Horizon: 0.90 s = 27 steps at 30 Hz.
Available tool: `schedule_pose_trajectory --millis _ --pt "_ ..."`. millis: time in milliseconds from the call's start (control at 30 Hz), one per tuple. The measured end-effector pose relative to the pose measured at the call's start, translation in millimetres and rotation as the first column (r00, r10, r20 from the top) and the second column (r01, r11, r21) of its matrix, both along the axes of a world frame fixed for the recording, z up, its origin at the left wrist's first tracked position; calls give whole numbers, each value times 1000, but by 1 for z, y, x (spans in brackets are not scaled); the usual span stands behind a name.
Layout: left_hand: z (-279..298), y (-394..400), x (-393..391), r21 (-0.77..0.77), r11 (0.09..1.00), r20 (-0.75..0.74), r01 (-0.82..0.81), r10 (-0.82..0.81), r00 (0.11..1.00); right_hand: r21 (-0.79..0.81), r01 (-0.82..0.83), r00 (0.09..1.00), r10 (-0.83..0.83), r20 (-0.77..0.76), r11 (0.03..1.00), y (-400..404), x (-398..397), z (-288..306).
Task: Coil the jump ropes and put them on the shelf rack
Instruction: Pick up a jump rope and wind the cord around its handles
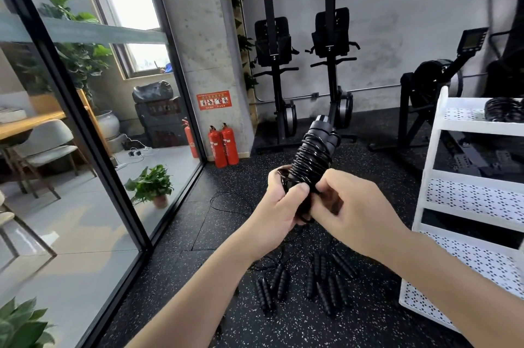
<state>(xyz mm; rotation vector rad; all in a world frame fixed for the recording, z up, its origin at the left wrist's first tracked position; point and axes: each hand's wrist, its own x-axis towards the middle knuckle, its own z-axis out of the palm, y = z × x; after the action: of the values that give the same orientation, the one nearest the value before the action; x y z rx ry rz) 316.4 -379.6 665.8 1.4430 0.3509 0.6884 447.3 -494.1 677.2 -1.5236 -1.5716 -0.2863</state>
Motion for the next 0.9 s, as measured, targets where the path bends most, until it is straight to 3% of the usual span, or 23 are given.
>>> schedule_pose_trajectory --millis 100,233,267,333,400,467,633,767,900 --pt "-1 5 -4 16 1000 -32 12 -11 999 -71 -137 986 143 87 988 0 11 3" --pt "0 7 -8 95 995 -98 41 -31 995 -194 -98 962 143 232 976 4 20 18" --pt "2 8 -8 95 994 -108 47 -36 993 -234 -94 967 145 207 968 4 22 21" --pt "3 9 -9 93 994 -129 59 -46 991 -305 -145 988 155 7 941 4 25 27" --pt "2 11 -9 115 991 -156 63 -44 987 -334 -223 965 160 -207 916 3 25 32" --pt "2 10 -9 156 985 -187 73 -43 981 -357 -274 937 165 -308 893 2 24 37" --pt "-3 8 -4 136 989 -186 64 -38 982 -414 -236 936 91 -341 879 1 21 36" --pt "-5 4 -4 70 992 -176 104 -91 980 -413 -287 923 135 -359 865 -2 20 32" --pt "-3 0 -5 -9 990 -134 139 -139 981 -403 -205 966 119 -229 892 -6 17 33"
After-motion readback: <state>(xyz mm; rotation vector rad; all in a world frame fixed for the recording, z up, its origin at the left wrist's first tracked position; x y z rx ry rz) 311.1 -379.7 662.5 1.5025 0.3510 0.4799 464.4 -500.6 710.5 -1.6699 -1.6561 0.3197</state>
